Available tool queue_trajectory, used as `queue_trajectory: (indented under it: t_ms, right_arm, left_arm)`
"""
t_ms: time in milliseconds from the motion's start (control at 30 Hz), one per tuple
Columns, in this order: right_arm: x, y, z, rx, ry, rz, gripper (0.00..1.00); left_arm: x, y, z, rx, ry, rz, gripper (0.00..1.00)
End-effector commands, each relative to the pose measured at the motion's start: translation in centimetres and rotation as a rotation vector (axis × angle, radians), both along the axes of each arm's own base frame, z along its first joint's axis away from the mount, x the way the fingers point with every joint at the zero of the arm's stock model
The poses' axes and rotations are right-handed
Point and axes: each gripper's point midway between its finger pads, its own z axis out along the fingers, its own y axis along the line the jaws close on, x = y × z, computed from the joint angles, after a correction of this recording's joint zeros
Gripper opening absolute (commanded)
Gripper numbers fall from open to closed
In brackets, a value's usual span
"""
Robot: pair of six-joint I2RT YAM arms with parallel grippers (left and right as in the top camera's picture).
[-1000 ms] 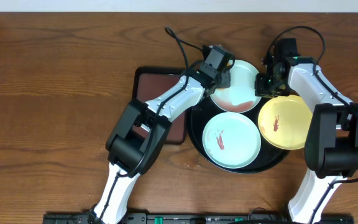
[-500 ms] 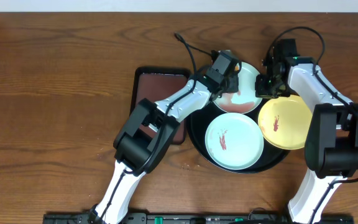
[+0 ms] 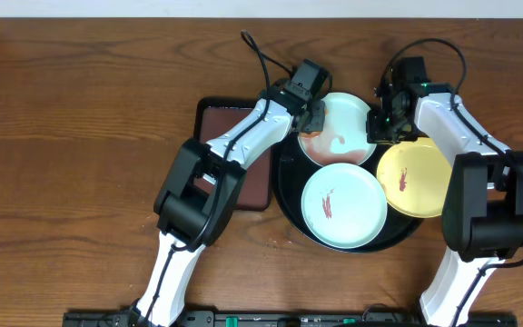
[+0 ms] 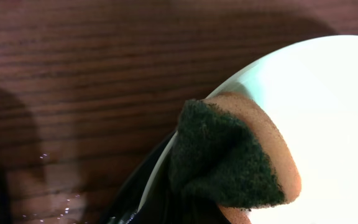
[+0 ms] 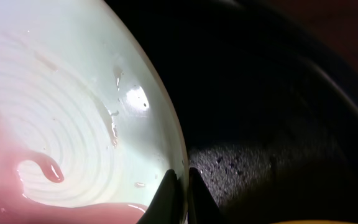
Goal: Clean dirty plates on tray and stack at the side
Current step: 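Scrub the held plate with the sponge in the left gripper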
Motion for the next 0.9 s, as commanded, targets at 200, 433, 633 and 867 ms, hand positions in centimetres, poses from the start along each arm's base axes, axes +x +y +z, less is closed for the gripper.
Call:
queue_trajectory:
  t_ms: [200,433,633,867]
  right_arm:
    - [-1.0,-0.9,-0.7,-0.061,0.029,0.017,0.01]
    - [-1.0,-0.9,-0.7,-0.061,0.03,-0.002,0.01]
    - [-1.0,-0.9,-0.7,-0.061,0.031,-0.006,0.01]
    - [-1.0,-0.9,-0.7,-0.06,0.032,-0.006,0.01]
  left_arm:
    - [-6.4,-7.8,-2.4,-0.197,0.207,-0.012,0.08]
    - [-10.1,-9.5,-2.8,-0.188,0.296,-0.068,0.07]
    - [-8.6,-5.2,-3.8,-0.085,0.302,-0.032,0.07]
    - [-5.1,0.7,-3.9,0.05,0.227,0.03,0.07]
